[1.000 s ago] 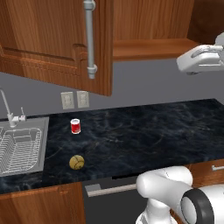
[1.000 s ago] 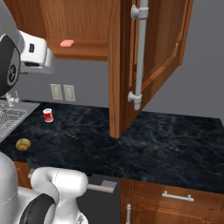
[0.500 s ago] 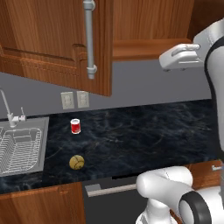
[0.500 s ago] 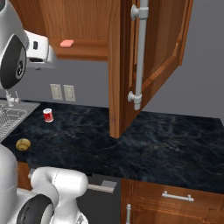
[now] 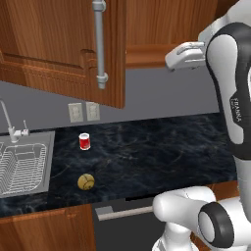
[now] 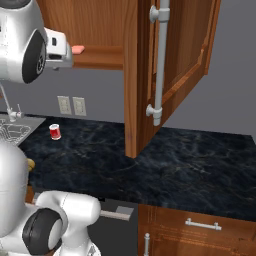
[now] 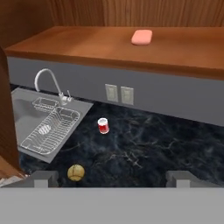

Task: Open the cabinet. Pick the bar soap and place it next to the sink. Then close the cabinet.

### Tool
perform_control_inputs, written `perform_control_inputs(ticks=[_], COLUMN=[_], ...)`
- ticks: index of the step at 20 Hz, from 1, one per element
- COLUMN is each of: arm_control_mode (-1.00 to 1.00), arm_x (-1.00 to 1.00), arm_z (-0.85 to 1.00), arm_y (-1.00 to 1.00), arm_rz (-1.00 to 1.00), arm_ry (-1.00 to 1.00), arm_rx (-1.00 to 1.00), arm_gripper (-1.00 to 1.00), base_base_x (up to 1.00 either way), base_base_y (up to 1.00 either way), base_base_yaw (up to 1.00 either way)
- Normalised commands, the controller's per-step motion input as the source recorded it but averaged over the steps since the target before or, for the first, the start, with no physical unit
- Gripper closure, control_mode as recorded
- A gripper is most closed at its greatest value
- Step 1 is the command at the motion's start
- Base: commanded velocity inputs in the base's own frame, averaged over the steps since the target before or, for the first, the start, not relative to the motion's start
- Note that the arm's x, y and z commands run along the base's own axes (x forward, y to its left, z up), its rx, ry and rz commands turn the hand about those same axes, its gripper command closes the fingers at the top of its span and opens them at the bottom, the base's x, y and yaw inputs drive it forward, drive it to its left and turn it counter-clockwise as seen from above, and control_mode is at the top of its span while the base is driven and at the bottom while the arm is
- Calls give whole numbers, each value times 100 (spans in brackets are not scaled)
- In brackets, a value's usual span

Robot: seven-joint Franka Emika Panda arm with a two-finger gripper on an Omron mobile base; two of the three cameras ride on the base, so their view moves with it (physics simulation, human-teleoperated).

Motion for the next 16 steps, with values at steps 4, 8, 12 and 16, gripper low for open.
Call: perform_control_inputs(ticks=[4, 8, 12, 16], arm_control_mode=[-100, -100, -100, -100], arm_x=[26, 28, 34, 38], arm_z=[5, 2, 0, -1], arm_y=[23, 24, 15, 0], arm_rz=[1, 1, 0, 0], arm_ry=[0, 0, 2, 1], arm_rx=[-4, -3, -4, -6], arm_gripper=[-100, -100, -100, -100], base_base_x=[0, 0, 0, 0], base_base_y=[0, 0, 0, 0], base_base_yaw=[0, 0, 0, 0])
